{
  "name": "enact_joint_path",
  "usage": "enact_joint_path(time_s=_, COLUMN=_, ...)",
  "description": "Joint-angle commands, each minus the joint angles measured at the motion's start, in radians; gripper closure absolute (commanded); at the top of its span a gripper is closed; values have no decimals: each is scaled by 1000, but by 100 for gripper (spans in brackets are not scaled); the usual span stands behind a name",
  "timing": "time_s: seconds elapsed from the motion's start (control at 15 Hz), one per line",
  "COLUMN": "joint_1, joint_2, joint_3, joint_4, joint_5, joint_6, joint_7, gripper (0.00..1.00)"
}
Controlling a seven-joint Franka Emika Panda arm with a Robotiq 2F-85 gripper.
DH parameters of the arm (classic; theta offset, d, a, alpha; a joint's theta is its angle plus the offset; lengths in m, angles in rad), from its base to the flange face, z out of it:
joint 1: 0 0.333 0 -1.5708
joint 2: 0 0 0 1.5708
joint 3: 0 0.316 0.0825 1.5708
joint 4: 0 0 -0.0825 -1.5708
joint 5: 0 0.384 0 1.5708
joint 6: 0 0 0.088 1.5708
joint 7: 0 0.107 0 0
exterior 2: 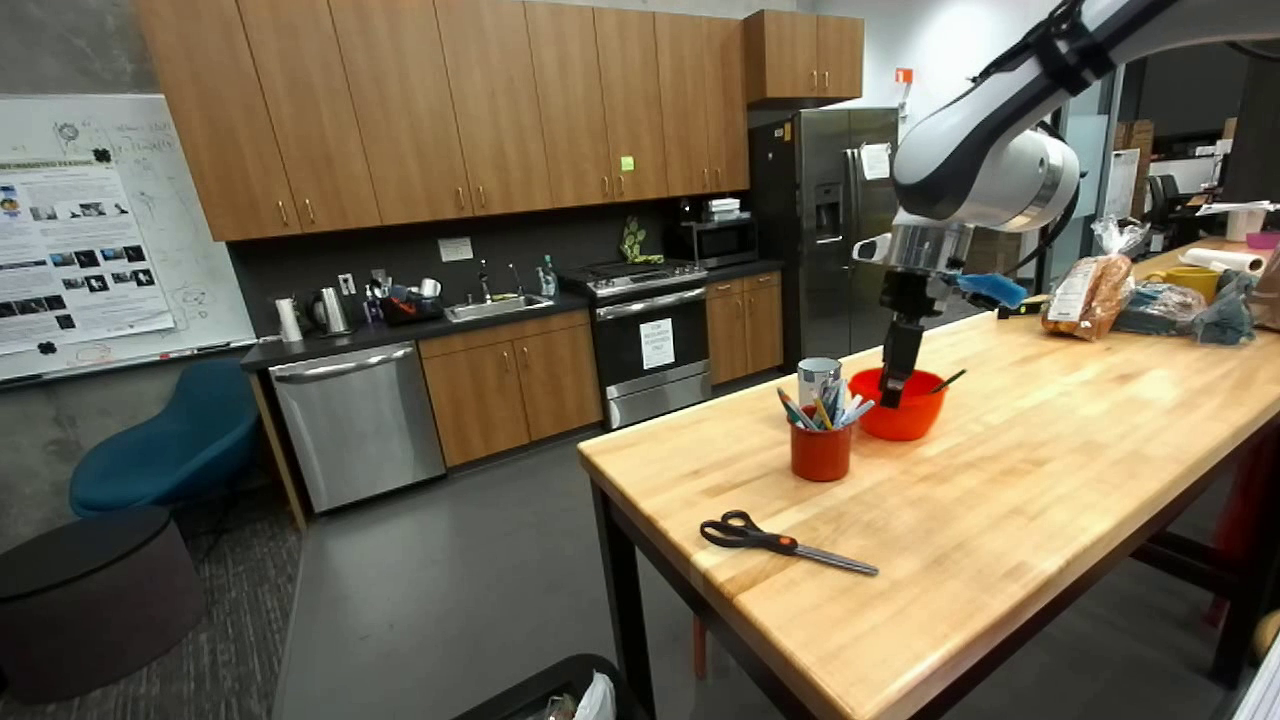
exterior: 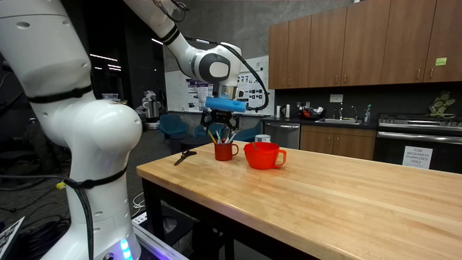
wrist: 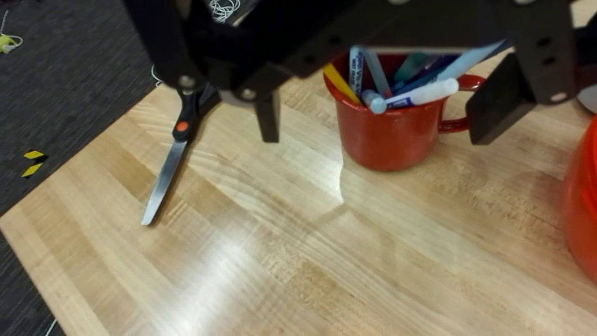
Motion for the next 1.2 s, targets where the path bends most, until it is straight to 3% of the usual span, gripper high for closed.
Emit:
enact_joint_path(time_s=0.0, joint_1=-5, joint_2=9, joint_3=20, joint_4=-4, joint_5=26, joint_6=-3, joint_7=-17, gripper=0)
enact_joint_path(time_s=0.53, joint_1=3, joint_2=29, joint_3=50, joint_4=3, joint_5=26, joint_6=16, joint_7=-25, gripper=2)
enact_joint_path(time_s=0.6, joint_1=4, joint_2=30, joint_3=52, joint_4=3, joint_5=26, joint_6=21, joint_7=-32, gripper=26)
enact_joint_path(time_s=0.73, joint_1=3, joint_2=32, joint_3=56, joint_4=5, joint_5=23, joint_6=29, joint_7=-37, gripper=29)
enact_joint_path(time_s=1.13, joint_1=2, joint_2=26, joint_3=63, joint_4=5, joint_5=16, joint_6=50, joint_7=-42, gripper=77)
